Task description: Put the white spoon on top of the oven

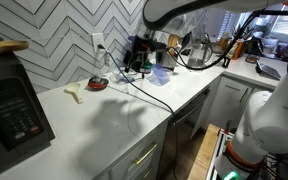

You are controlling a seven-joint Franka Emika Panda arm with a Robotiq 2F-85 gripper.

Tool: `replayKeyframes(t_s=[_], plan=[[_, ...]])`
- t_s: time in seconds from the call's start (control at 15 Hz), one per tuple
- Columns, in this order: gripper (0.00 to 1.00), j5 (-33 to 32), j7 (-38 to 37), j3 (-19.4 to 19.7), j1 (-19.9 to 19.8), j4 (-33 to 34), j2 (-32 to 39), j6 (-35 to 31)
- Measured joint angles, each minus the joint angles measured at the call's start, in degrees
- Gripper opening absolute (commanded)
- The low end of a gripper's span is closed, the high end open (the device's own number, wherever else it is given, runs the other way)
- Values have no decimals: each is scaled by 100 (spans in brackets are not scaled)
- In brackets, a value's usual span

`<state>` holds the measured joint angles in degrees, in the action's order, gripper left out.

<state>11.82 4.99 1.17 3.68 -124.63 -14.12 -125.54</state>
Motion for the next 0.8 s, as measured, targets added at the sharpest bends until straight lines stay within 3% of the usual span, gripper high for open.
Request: replayKeyframes(t_s=[0.33, 0.53, 0.8], plan=[[100, 6, -9, -151, 41, 148, 262, -187], [100, -116, -149, -476, 153, 676, 1113, -595], [100, -624, -716, -665, 266, 1860, 2524, -1008]])
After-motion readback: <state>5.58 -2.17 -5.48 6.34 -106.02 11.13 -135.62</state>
